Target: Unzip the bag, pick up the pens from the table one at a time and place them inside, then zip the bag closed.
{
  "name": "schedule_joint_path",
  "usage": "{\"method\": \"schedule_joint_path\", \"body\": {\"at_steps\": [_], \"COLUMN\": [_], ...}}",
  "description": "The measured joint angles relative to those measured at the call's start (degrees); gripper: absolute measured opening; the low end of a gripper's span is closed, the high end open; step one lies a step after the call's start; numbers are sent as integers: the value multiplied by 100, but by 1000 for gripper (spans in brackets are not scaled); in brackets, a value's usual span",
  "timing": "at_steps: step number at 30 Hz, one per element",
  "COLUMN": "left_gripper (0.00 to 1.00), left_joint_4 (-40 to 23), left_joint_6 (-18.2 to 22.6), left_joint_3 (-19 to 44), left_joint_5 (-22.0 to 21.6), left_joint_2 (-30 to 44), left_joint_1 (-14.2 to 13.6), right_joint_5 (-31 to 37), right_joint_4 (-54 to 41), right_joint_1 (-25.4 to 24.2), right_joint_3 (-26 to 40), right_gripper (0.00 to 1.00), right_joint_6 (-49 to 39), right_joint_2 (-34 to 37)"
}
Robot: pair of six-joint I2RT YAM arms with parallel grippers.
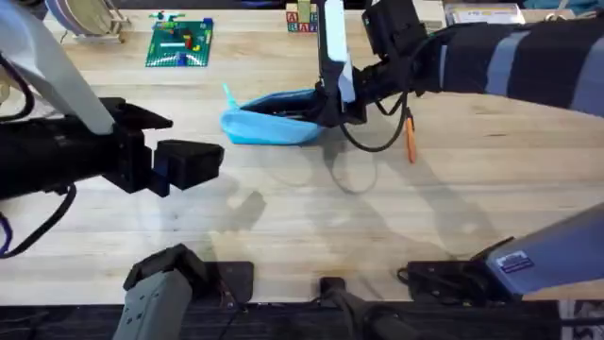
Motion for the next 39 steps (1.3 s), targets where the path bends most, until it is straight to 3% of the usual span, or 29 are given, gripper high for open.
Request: {"method": "schedule_joint_path", "body": {"at_steps": [3,8,9,17,22,29,39], "left_gripper": [993,993,993,993,993,993,992], "left_joint_4": [17,17,17,20,50,120,175], "left_joint_6": [0,0,0,0,0,-2,-17], "left_joint_3": [0,0,0,0,0,0,0], "left_joint_5": [0,0,0,0,0,0,0], "left_joint_2": [0,0,0,0,0,0,0], "left_joint_1": [0,0,0,0,0,0,0], "right_joint_5": [0,2,0,2,210,1430,3324], "right_joint_4": [6,44,49,44,-17,-132,-1337], "right_joint_1": [9,7,9,9,9,14,14], "right_joint_3": [0,3,10,22,22,22,22], "right_gripper": [210,903,972,996,998,997,997], "right_joint_6": [1,-3,-26,9,484,1864,3896], "right_joint_2": [0,-1,-2,-7,-330,-1498,-2557]}}
